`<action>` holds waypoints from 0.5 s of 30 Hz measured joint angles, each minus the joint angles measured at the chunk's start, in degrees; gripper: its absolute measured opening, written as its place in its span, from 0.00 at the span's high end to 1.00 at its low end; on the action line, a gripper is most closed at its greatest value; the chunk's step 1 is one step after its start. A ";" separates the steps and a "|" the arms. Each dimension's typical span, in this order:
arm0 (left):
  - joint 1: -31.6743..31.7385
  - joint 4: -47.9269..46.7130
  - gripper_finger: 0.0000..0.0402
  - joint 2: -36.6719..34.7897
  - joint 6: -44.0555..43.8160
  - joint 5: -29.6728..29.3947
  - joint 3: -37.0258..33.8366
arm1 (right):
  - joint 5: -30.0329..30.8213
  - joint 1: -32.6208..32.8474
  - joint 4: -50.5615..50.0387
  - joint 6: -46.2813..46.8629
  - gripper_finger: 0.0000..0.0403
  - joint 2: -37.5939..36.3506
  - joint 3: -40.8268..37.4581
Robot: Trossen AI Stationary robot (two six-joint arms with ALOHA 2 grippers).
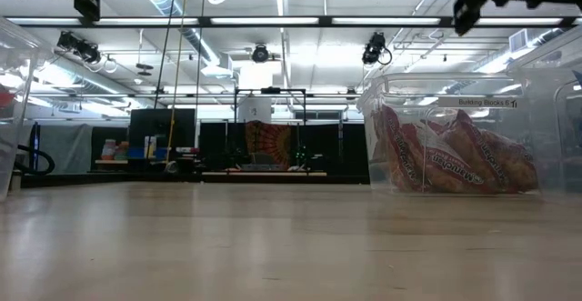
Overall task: Sort Maruchan noodles
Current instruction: Return to Home Position
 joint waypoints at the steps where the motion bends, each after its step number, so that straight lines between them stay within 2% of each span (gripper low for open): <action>1: 0.00 0.87 0.97 0.03 0.01 0.14 -0.25 | -0.01 -0.19 -0.25 0.50 0.91 -2.51 -1.64; 6: 0.00 4.82 0.97 0.11 -2.35 0.55 -5.89 | 0.79 -0.35 -0.45 -0.03 0.91 -13.40 -7.85; 9: 0.00 12.12 0.97 0.06 -3.33 0.61 -9.78 | 0.44 -0.37 -1.33 0.16 0.91 -19.55 -10.71; 13: 0.00 14.71 0.97 0.06 -3.42 0.62 -11.86 | -1.42 -0.34 -11.67 2.49 0.91 -28.75 -10.66; 15: 0.00 13.32 0.97 0.07 -3.95 0.63 -11.90 | -1.50 -0.32 -16.14 2.81 0.91 -29.11 -8.81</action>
